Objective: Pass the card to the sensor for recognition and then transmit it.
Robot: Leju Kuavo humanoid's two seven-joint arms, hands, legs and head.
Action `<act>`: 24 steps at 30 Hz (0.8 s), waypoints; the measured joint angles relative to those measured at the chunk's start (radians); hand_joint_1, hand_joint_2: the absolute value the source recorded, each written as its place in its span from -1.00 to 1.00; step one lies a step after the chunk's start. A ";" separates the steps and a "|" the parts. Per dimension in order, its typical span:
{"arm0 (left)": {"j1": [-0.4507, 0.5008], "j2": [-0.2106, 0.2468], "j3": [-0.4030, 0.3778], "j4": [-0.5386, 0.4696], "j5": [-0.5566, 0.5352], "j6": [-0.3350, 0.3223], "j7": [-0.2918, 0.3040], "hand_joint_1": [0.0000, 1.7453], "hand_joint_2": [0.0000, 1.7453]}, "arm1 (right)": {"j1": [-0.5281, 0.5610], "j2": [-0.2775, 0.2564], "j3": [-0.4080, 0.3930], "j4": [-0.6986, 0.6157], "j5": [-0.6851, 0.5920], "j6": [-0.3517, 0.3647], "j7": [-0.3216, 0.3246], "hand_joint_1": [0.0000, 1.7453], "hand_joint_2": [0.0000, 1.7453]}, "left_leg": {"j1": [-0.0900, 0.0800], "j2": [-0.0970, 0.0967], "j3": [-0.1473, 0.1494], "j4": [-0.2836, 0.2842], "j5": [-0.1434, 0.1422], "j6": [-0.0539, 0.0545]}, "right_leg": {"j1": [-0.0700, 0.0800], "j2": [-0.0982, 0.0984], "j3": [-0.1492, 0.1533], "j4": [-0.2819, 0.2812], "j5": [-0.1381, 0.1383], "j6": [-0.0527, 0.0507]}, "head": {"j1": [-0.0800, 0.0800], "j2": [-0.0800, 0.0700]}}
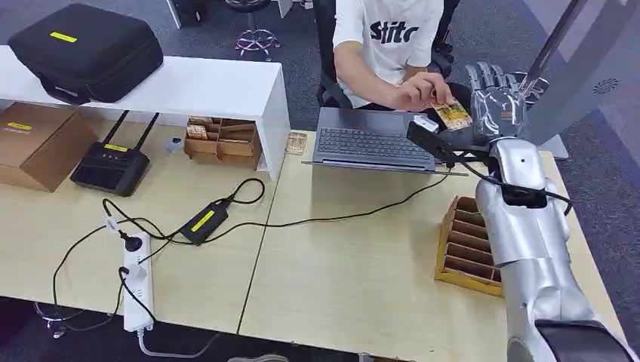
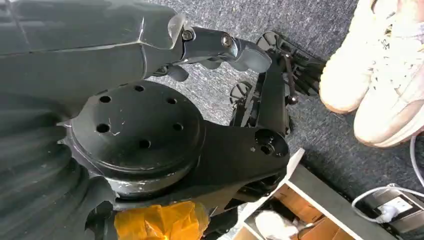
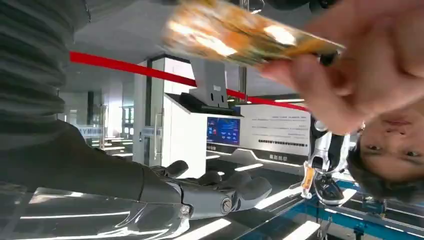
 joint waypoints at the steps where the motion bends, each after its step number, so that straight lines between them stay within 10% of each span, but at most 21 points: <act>1: 0.000 0.000 0.000 0.000 0.000 0.000 0.000 -1.00 1.00 | 0.000 0.000 0.000 0.000 0.000 0.000 0.000 -1.00 1.00 | 0.000 0.000 0.000 0.000 0.000 0.000 | 0.000 0.000 0.000 0.000 0.000 0.000 | 0.000 0.000; 6: 0.000 0.000 -0.001 0.000 0.000 0.000 0.001 -1.00 1.00 | 0.003 0.000 0.000 -0.002 -0.002 -0.006 -0.001 -0.94 1.00 | 0.000 0.000 0.000 0.000 0.000 0.000 | 0.000 0.000 0.000 0.000 0.000 0.000 | 0.000 0.000; 7: 0.000 0.000 -0.001 0.000 0.000 0.000 0.001 -1.00 1.00 | 0.004 0.000 0.000 -0.005 -0.002 -0.007 -0.001 0.82 1.00 | 0.000 0.000 0.000 0.000 0.000 0.000 | 0.000 0.000 0.000 0.000 0.000 0.000 | 0.000 0.000; 8: 0.000 0.000 -0.002 0.000 0.000 0.000 0.001 -1.00 1.00 | 0.005 0.000 0.000 -0.006 -0.003 -0.008 -0.001 1.00 1.00 | 0.000 0.000 0.000 0.000 0.000 0.000 | 0.000 0.000 0.000 0.000 0.000 0.000 | 0.000 0.000; 24: 0.000 0.000 -0.006 0.000 0.000 0.004 0.002 -1.00 1.00 | 0.024 0.000 0.000 -0.037 -0.025 -0.020 -0.019 1.00 1.00 | 0.000 0.000 0.000 0.000 0.000 0.000 | 0.000 0.000 0.000 0.000 0.000 0.000 | 0.000 0.000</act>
